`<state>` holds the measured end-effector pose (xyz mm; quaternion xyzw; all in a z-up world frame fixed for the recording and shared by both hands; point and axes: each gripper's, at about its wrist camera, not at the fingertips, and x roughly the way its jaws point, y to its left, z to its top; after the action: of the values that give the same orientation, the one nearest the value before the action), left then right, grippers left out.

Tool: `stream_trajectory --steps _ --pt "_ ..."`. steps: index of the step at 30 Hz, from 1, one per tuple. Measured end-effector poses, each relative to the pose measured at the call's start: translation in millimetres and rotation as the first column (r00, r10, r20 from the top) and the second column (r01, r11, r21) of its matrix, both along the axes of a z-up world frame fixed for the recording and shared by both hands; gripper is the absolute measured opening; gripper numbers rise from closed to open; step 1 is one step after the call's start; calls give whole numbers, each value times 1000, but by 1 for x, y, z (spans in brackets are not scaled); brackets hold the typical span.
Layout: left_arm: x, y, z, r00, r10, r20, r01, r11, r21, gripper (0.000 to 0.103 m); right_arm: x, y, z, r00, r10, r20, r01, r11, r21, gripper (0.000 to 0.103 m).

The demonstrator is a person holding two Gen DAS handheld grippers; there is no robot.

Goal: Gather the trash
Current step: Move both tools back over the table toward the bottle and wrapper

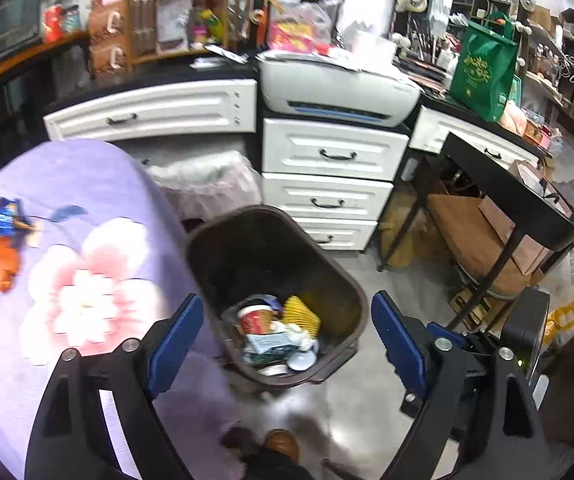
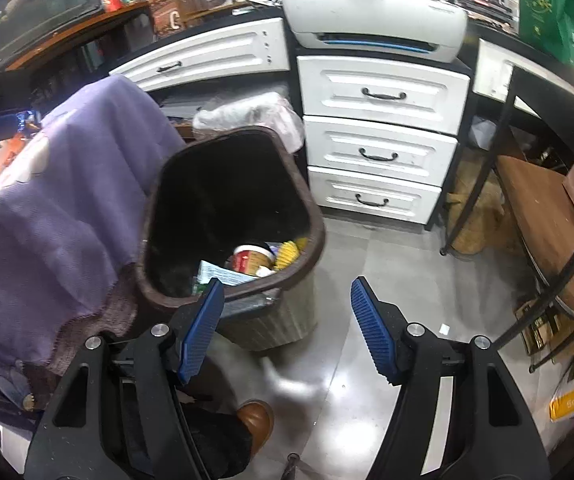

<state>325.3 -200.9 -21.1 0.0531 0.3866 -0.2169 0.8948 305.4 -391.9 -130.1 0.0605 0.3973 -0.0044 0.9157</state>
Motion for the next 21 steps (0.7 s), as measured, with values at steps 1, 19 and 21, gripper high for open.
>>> stream_trajectory --steps 1,19,21 --pt "-2 5 3 1000 7 6 -7 1000 4 87 0 2 2 1000 7 3 -7 1000 0 66" --pt "-1 145 32 952 299 65 -304 950 70 89 7 98 69 956 268 115 -266 963 -38 74" --pt "2 165 33 938 341 57 -344 937 63 89 9 110 75 947 297 125 -293 955 -46 74"
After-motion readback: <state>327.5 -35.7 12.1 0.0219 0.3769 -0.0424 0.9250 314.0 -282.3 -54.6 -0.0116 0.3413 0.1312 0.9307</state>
